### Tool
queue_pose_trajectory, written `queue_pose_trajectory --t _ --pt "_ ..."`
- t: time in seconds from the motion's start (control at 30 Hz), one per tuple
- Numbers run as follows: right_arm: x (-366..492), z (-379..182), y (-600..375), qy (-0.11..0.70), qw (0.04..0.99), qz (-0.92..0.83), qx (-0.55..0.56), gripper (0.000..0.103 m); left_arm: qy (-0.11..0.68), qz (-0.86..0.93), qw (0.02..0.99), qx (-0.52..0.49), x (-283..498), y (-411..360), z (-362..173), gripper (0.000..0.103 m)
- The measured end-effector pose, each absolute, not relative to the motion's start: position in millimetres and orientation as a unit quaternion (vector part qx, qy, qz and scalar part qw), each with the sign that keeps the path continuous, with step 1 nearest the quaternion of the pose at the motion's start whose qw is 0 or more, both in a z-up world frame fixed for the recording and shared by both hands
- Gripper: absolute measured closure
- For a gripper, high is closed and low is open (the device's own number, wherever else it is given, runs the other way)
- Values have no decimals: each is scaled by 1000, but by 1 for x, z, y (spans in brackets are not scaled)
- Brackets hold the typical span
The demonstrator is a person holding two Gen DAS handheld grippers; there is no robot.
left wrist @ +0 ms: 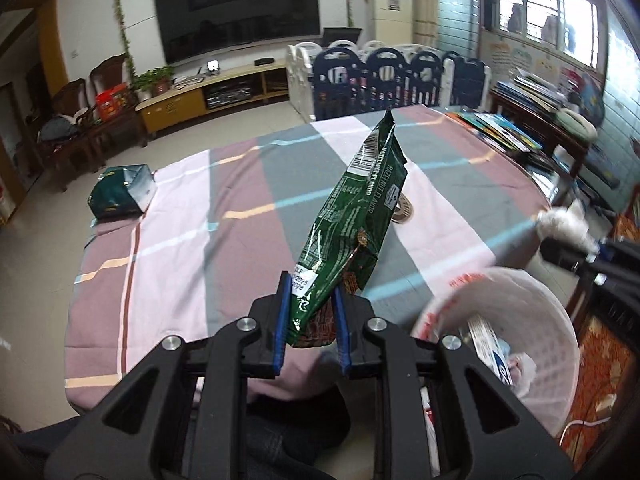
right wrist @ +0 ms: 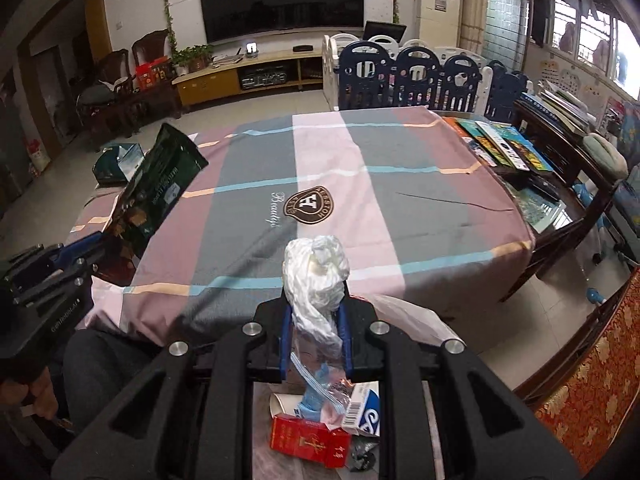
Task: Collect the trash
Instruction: 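Carry the tissue and snack bag to the wastebasket and release both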
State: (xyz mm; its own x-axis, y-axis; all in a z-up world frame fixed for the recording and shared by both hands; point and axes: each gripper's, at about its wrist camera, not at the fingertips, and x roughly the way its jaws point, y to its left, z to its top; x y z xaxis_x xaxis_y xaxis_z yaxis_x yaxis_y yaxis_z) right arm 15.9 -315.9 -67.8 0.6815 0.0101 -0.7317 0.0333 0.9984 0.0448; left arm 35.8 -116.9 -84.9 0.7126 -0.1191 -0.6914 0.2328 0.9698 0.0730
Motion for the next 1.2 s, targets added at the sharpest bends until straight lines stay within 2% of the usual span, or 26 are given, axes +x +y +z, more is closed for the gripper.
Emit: queue_pose_trajectory --t 0.27,0.73,1.0,1.2 --pt "-18 -58 -338 399 916 -37 23 83 368 -120 918 82 18 -136 -86 82" --pt "-23 -106 -343 453 889 -34 64 83 375 -149 909 101 17 -148 -97 82" --pt "-35 -94 -366 431 897 -51 81 83 410 -237 880 32 17 -151 -102 82" --pt "-53 -90 -374 411 907 -54 68 83 435 -278 853 73 -8 -193 -127 82"
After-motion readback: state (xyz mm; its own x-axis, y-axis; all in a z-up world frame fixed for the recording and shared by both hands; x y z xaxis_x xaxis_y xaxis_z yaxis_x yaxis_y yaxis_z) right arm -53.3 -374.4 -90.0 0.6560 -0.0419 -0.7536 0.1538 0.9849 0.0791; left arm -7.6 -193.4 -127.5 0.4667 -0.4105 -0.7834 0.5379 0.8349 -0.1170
